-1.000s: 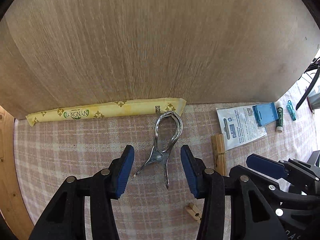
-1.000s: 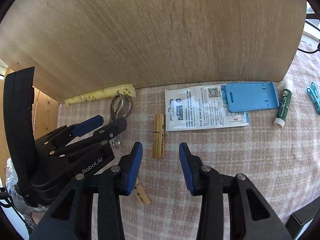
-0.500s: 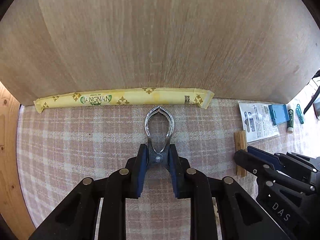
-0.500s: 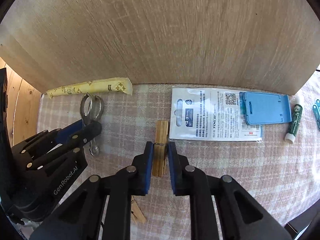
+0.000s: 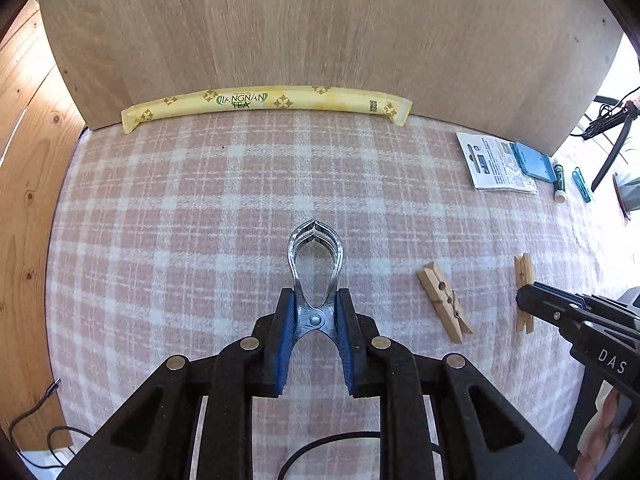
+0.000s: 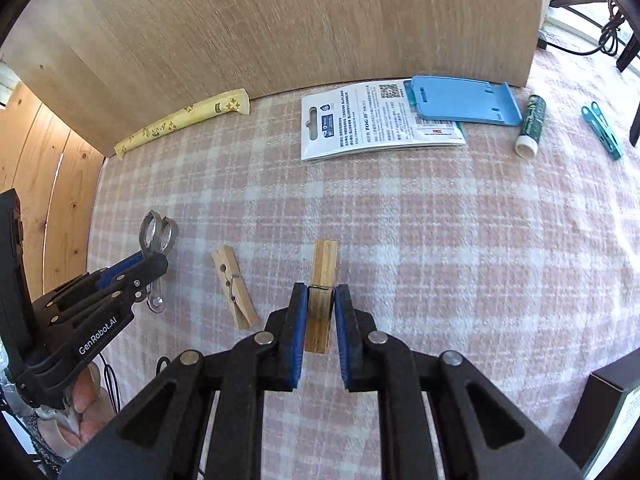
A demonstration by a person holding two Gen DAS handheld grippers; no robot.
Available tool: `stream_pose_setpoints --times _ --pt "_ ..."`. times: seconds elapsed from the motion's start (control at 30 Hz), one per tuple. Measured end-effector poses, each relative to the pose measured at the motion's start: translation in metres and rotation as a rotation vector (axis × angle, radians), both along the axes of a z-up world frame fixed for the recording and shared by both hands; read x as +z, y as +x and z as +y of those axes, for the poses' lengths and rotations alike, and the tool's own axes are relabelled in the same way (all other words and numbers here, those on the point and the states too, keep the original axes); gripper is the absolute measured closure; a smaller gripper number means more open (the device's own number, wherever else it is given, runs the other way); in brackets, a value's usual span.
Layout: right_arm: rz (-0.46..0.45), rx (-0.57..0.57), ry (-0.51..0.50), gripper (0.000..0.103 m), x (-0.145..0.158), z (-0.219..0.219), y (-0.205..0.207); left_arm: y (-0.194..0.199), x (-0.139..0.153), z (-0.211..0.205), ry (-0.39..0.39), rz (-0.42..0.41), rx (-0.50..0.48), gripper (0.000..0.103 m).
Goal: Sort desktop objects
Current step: 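Grasp the silver metal clip with the left tool while the right tool grasps a wooden clothespin, then carry the clip and clothespin over the black tray and open both tools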
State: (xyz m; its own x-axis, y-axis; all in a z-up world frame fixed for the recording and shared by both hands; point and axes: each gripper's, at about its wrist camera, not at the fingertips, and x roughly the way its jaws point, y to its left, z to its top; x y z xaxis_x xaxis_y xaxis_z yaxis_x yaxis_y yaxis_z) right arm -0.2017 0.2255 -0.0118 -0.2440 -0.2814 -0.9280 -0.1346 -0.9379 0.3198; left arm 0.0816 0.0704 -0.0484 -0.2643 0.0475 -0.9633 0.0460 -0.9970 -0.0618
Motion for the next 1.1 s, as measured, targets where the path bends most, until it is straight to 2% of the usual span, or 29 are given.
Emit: stream_pose_setpoints --times 0.23,0.37,0.43,0.47,0.6,0.67,0.73,1.1 --pt "0.064 -0.039 -0.012 0.089 0.038 0.035 0.043 0.055 0.039 0.031 -0.017 0.06 -0.044 0.084" --pt "0.091 -0.069 -0.015 0.089 0.047 0.05 0.075 0.083 0.058 0.051 -0.017 0.091 -0.087 0.084" --pt "0.104 -0.083 -0.013 0.089 0.055 0.059 0.084 0.083 0.064 0.06 -0.005 0.1 -0.111 0.084" --pt "0.109 -0.091 -0.011 0.089 0.06 0.065 0.089 0.048 0.068 0.056 0.001 0.101 -0.127 0.084" --pt "0.127 -0.126 -0.005 0.089 0.064 0.087 0.12 0.063 0.077 0.096 0.018 0.114 -0.193 0.084" --pt "0.136 -0.147 -0.003 0.089 0.067 0.102 0.139 0.062 0.095 0.099 0.032 0.116 -0.228 0.084" --pt "0.143 -0.169 0.001 0.089 0.069 0.118 0.159 0.076 0.11 0.115 0.048 0.12 -0.263 0.084" --pt "0.179 -0.344 0.033 0.089 0.093 0.23 0.255 0.122 0.139 0.246 0.146 0.122 -0.464 0.084"
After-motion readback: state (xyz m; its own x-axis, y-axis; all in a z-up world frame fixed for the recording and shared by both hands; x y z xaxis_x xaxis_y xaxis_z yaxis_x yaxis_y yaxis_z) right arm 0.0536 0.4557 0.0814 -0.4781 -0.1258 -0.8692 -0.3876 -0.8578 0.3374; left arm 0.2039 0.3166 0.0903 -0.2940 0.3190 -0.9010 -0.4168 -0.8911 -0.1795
